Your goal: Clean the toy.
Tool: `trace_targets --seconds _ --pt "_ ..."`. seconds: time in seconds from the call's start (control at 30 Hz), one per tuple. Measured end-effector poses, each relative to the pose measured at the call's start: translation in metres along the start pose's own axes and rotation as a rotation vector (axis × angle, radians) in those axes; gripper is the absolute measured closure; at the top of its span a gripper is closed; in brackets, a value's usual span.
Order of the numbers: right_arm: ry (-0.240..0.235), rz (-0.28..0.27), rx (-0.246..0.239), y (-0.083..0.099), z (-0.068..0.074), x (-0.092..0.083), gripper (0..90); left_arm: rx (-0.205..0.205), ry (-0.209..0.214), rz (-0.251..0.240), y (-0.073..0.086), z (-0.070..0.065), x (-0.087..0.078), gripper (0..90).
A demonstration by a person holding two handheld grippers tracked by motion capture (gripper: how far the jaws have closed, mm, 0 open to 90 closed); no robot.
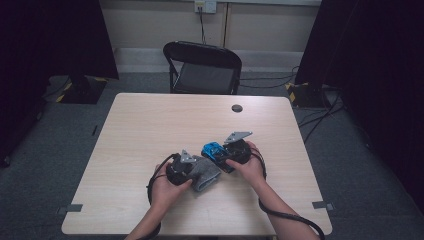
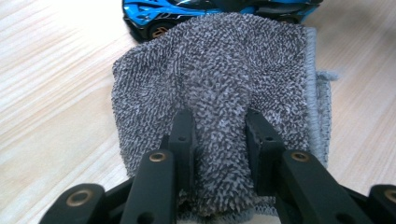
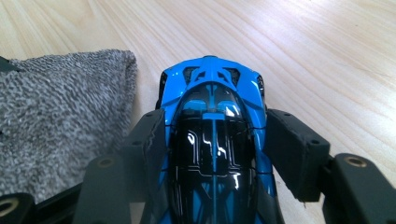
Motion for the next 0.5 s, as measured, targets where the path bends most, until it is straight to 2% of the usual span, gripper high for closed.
trace_targets --seconds 0.1,0.13,0.27,0.33,0.43,0.47,0.5 --pt "-0.003 0.0 0.007 0.0 0.001 0.001 39.8 0.009 0.006 -0.003 -0.002 -0.003 0.001 67.9" --pt "0.002 -0.006 0.026 0.0 0.001 0.002 39.9 0.011 0.015 0.001 -0.002 -0.007 0.002 67.9" --pt "0.007 -0.015 0.026 0.0 0.001 0.004 39.9 0.03 0.029 0.004 -0.004 -0.014 0.005 68.0" --pt "0.016 -0.026 0.034 0.001 0.001 0.003 39.9 0.045 0.054 0.007 -0.005 -0.025 0.008 68.0" --pt "0.019 -0.023 0.038 0.001 0.002 0.003 39.8 0.06 0.072 0.007 -0.006 -0.033 0.01 68.0" --pt "0.02 -0.022 0.038 0.002 0.002 0.003 39.7 0.074 0.094 0.003 -0.009 -0.043 0.011 68.0" --pt "0.02 -0.022 0.038 0.002 0.002 0.003 39.7 0.074 0.094 0.003 -0.009 -0.043 0.011 68.0"
Point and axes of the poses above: each handheld gripper's, and its own axes: x roughly forward along the jaws, y roughly out of its underside, z roughly to its left, the point moved 6 cm from there along x, roughly forward along the jaws, and after that the axes turned 9 degrees about -z, right-handed, at the moved point
